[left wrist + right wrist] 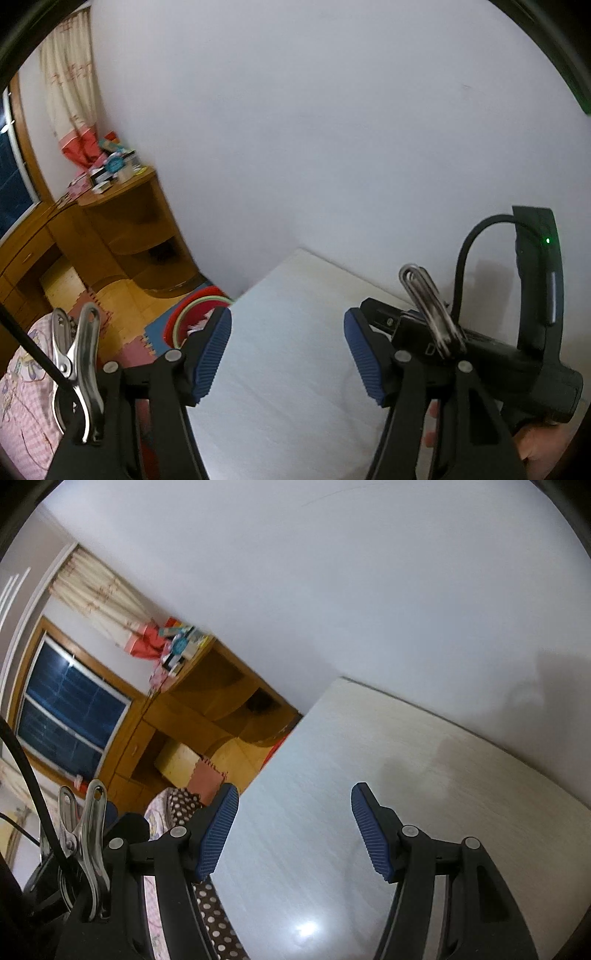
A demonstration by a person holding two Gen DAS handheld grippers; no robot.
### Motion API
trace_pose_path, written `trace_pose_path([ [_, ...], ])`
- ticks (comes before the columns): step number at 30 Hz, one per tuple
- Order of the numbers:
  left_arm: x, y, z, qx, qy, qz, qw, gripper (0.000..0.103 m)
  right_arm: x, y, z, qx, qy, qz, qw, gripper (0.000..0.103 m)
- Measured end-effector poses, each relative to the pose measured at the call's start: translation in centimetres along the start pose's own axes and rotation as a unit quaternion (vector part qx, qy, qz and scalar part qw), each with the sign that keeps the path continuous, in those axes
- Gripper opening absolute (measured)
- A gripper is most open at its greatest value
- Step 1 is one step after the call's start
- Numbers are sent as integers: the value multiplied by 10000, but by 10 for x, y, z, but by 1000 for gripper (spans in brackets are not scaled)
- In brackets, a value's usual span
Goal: Collect trash
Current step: 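Move both open tools back over the table toward the tissues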
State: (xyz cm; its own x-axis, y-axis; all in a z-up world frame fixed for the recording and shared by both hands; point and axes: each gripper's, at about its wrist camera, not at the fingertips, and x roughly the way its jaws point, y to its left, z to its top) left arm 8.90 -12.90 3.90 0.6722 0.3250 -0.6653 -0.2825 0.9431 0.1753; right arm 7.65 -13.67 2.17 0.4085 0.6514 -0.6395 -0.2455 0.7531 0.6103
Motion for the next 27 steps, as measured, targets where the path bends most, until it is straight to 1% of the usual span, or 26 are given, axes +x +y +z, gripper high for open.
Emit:
trace_pose_path([
  [3,-4,-29,-4,281,-78,-219,9993,67,-20,-25,-5,197,-196,57,9996,65],
  [5,-6,-49,-9,570,-149,-350,9977,69,-36,-45,-11,272,-374,102,9989,65],
  [8,-11,-82,-21,1028,-335,-475,9930,69,-58,-69,-22,321,-493,-19,9983,65],
  [11,-16,-103,-29,1279,-486,-554,9890,69,-74,-85,-28,291,-546,-183,9979,65],
  [16,-17,-130,-36,1440,-540,-706,9856,69,-96,-107,-36,337,-665,-327,9967,65],
  [20,-21,-147,-42,1538,-585,-804,9831,69,-112,-124,-43,531,-772,-393,9948,65],
  [23,-26,-162,-47,1681,-663,-863,9797,69,-125,-137,-51,686,-851,-480,9929,65],
  [25,-30,-171,-51,1730,-688,-960,9778,69,-132,-144,-54,751,-888,-517,9919,65],
  [27,-29,-177,-53,1768,-666,-1142,9753,70,-145,-150,-58,771,-961,-650,9903,65],
])
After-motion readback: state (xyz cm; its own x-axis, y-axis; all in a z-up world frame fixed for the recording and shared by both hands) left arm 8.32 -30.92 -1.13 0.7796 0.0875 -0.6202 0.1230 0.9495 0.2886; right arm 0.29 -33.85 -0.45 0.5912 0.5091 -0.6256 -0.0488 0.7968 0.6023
